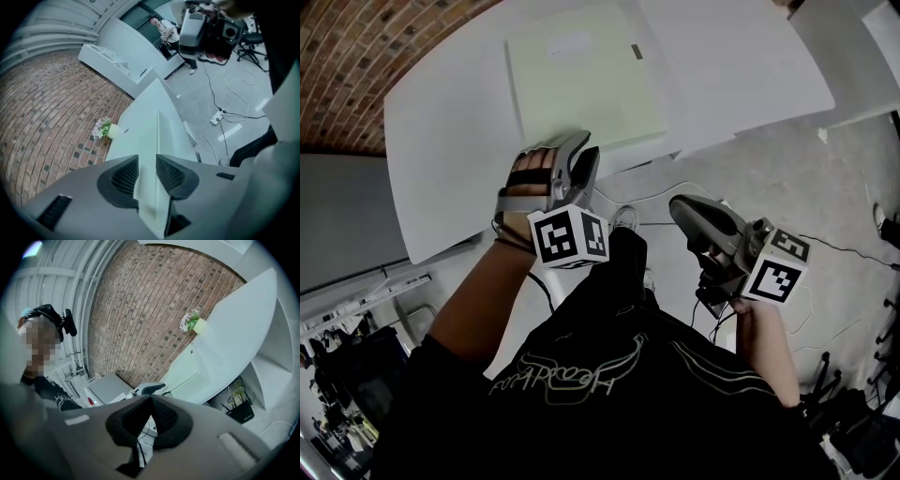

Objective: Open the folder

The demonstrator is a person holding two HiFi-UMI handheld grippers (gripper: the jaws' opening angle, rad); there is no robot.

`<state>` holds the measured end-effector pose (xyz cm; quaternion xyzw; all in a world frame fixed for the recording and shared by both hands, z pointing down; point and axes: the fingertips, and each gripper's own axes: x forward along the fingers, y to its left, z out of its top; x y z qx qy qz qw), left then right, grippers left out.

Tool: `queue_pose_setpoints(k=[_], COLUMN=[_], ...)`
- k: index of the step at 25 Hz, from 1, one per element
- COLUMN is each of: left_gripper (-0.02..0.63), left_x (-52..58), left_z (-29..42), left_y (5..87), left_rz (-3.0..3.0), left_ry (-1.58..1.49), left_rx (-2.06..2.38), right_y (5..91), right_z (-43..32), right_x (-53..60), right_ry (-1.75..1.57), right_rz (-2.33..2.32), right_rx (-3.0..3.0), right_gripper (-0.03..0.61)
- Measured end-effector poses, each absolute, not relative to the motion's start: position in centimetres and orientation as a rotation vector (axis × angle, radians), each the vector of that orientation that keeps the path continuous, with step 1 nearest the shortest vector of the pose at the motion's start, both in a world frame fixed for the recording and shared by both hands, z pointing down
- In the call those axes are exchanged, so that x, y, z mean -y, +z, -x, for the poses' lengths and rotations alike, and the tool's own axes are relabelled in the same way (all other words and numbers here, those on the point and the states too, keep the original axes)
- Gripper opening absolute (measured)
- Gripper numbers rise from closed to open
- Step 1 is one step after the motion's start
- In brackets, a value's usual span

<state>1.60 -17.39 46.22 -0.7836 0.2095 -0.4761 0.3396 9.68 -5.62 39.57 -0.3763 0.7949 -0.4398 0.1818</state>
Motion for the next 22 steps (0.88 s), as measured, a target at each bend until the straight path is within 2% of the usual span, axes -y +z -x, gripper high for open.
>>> queue_pose_setpoints(k=[7, 10, 22], left_gripper=[0.113, 0.036, 0.028], left_x=[17.4, 17.3, 17.4], left_z=[-1.7, -1.7, -1.9], left_y=[46.2, 46.3, 46.1], left_rz=[2.037, 2.034, 2.043], left_ry=[-1.24, -1.242, -1.277], left_rx=[-0.511, -0.493, -0.477], right_y=[40.9, 41.7, 44.0], right_z=[-9.3, -9.2, -8.3], right_x=[6.5, 7.4, 11.7], right_ry=[-1.239, -1.186, -1.007], right_rz=[1.107, 1.191, 1.381], right_rx=[-2.3, -2.389, -2.563], right_gripper=[0.0, 0.0, 0.0])
